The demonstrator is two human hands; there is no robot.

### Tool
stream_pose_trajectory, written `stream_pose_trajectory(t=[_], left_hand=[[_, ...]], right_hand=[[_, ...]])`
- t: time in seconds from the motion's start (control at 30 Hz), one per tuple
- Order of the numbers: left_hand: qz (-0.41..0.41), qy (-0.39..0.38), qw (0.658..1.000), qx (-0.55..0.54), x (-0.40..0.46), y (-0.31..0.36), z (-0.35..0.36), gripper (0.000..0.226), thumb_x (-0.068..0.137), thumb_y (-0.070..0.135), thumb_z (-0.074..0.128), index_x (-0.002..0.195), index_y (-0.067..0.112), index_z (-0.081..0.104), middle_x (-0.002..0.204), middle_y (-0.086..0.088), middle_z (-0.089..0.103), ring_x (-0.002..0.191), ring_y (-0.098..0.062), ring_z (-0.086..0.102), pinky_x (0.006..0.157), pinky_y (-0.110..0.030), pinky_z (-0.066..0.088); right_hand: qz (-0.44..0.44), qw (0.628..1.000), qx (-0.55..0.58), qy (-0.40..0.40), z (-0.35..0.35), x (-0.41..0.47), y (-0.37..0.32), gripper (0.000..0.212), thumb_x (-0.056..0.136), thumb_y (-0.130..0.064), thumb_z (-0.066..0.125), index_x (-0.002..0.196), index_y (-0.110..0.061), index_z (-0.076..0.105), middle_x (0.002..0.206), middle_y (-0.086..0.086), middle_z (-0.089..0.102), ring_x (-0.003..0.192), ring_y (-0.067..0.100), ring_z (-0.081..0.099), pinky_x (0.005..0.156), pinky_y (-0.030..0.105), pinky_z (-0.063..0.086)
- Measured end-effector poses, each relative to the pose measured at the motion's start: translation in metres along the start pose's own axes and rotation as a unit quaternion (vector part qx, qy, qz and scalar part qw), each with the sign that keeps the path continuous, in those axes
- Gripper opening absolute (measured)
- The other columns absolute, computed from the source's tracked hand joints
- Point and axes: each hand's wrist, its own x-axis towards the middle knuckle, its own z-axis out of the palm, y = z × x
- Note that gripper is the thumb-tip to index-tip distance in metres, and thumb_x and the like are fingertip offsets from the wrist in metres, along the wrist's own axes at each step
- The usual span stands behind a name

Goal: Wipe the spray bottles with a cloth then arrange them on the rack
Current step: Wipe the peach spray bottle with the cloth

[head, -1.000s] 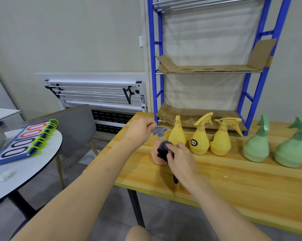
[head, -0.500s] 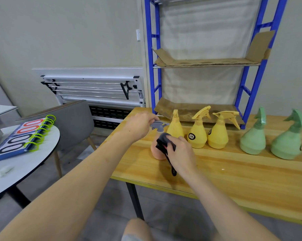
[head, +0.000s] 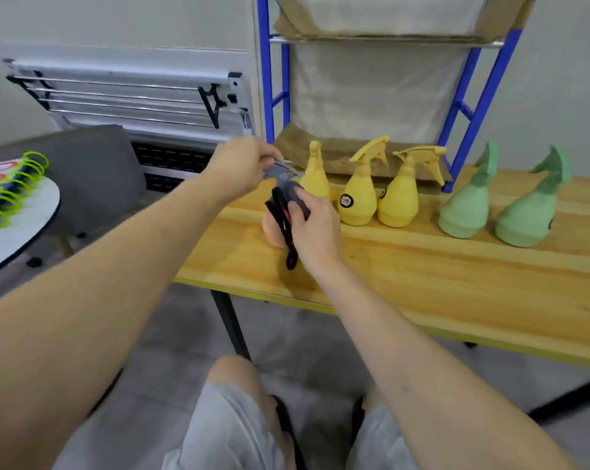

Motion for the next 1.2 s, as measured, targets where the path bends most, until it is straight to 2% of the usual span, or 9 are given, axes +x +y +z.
stream_pose_trajectory(t=[0.2,0.37,0.57,0.67,0.83,0.97,1.03,1.1,1.2], left_hand=[[-0.016,0.023,1.0,-0.009,0.003,0.004,0.006,0.029,0.107,0.018,0.048,0.12,0.026,0.073,0.101,0.004,0.062,0.104,-0.023,0.064,0.094,-0.043,0.052],[-0.011,-0.005,1.0,-0.006,0.004,-0.002,-0.002,0.026,0.106,0.023,0.052,0.119,0.031,0.073,0.094,0.006,0.064,0.101,-0.022,0.066,0.095,-0.045,0.052],[-0.016,-0.009,0.999,-0.028,-0.004,0.001,-0.006,0.026,0.106,0.026,0.053,0.12,0.035,0.073,0.111,0.004,0.074,0.112,-0.024,0.065,0.102,-0.048,0.047],[-0.012,-0.003,1.0,-0.028,-0.006,0.001,-0.007,0.026,0.106,0.026,0.053,0.119,0.037,0.073,0.114,0.006,0.073,0.115,-0.024,0.064,0.102,-0.049,0.046],[0.026,-0.004,1.0,-0.014,-0.004,0.003,-0.004,0.029,0.106,0.022,0.052,0.115,0.041,0.072,0.117,0.004,0.065,0.119,-0.025,0.052,0.103,-0.052,0.039],[0.024,0.03,0.998,-0.047,-0.004,0.001,0.001,0.026,0.103,0.017,0.059,0.111,0.033,0.077,0.106,-0.003,0.046,0.103,-0.021,0.041,0.092,-0.038,0.038],[0.038,0.026,0.995,-0.092,-0.006,0.0,0.002,0.027,0.103,0.007,0.056,0.113,0.019,0.078,0.1,-0.007,0.043,0.095,-0.022,0.044,0.084,-0.03,0.04],[0.025,0.016,0.991,-0.128,-0.01,0.005,0.0,0.027,0.104,0.007,0.054,0.117,0.014,0.076,0.099,-0.005,0.042,0.092,-0.019,0.046,0.079,-0.018,0.035],[0.007,0.008,0.989,-0.15,-0.016,0.016,-0.005,0.025,0.105,0.022,0.056,0.122,0.018,0.074,0.101,0.001,0.045,0.096,-0.014,0.047,0.084,-0.022,0.035]], right_hand=[[0.032,0.998,0.029,0.04,0.015,0.019,0.008,0.021,0.101,-0.029,0.059,0.116,-0.03,0.074,0.102,0.004,0.065,0.095,0.022,0.063,0.078,0.037,0.051],[0.026,0.998,0.06,0.018,0.015,0.028,0.017,0.023,0.096,-0.037,0.056,0.112,-0.036,0.073,0.099,-0.002,0.07,0.094,0.017,0.065,0.085,0.043,0.056],[0.021,0.999,0.026,-0.003,0.008,0.018,0.024,0.026,0.098,-0.037,0.055,0.115,-0.04,0.074,0.093,-0.003,0.068,0.089,0.018,0.062,0.073,0.036,0.052],[0.041,0.999,0.004,-0.03,0.0,0.013,0.034,0.028,0.097,-0.036,0.055,0.118,-0.04,0.073,0.1,-0.008,0.072,0.092,0.015,0.065,0.079,0.039,0.057],[0.022,0.998,0.064,-0.017,-0.007,0.02,0.018,0.022,0.099,-0.035,0.053,0.102,-0.041,0.074,0.093,-0.005,0.071,0.09,0.016,0.064,0.075,0.036,0.053],[0.036,0.997,0.064,-0.037,-0.006,0.012,0.028,0.028,0.099,-0.031,0.056,0.117,-0.044,0.073,0.103,-0.008,0.074,0.096,0.012,0.066,0.082,0.037,0.056],[0.034,0.997,0.041,-0.06,-0.012,0.008,0.038,0.028,0.099,-0.029,0.057,0.116,-0.042,0.075,0.097,-0.013,0.074,0.089,0.009,0.066,0.073,0.032,0.054],[0.026,0.997,0.034,-0.065,-0.017,0.007,0.044,0.027,0.099,-0.027,0.058,0.114,-0.041,0.076,0.091,-0.012,0.071,0.082,0.007,0.063,0.064,0.023,0.045],[0.026,0.999,0.02,-0.032,-0.018,0.012,0.043,0.026,0.099,-0.033,0.058,0.118,-0.041,0.074,0.107,-0.006,0.067,0.098,0.008,0.06,0.078,0.025,0.048]])
